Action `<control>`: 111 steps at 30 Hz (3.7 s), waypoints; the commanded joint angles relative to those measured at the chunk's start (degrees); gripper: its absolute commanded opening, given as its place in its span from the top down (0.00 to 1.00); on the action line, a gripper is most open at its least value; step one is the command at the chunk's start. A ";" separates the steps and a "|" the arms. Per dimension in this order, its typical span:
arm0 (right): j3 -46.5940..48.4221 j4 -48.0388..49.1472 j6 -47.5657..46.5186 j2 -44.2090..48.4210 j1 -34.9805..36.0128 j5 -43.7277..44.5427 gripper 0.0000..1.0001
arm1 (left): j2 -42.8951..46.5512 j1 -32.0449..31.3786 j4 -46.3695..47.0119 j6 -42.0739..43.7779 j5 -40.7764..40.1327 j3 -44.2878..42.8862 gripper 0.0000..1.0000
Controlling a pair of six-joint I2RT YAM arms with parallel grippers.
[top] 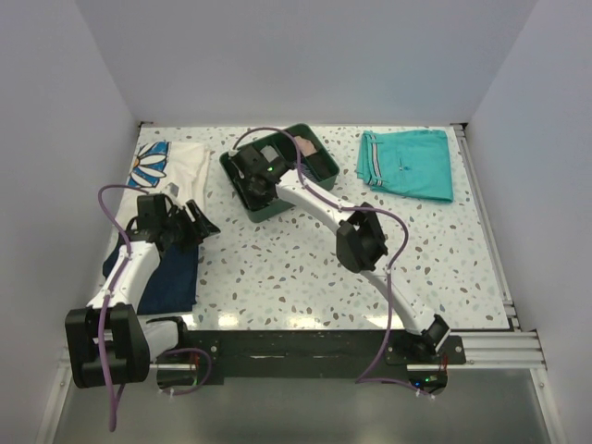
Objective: Roll the underwear
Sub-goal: Place the underwear in the storage box, then move the storage box to the center of the board.
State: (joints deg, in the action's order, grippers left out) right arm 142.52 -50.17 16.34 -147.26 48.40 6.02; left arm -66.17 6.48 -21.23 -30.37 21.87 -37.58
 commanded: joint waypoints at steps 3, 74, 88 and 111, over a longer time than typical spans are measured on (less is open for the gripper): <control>-3.29 1.39 -1.22 4.61 1.08 -1.80 0.52 | -0.01 0.73 1.90 1.01 1.51 0.58 0.32; -73.66 21.78 -1.13 66.47 -19.03 12.26 0.01 | 14.04 -0.67 7.71 2.51 2.31 2.43 0.16; -87.76 20.38 0.00 78.09 -30.91 8.21 0.02 | 14.23 -19.04 -1.18 5.14 -22.21 -15.75 0.00; -97.07 23.54 2.91 81.08 -33.20 1.10 0.01 | 0.86 -49.55 -0.13 3.93 -52.59 -20.90 0.00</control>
State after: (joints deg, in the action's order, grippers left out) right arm 47.42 -28.91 17.32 -67.79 15.35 11.75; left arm -69.08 -43.81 -24.64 -21.47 -36.47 -66.35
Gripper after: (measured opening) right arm 0.986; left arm 0.996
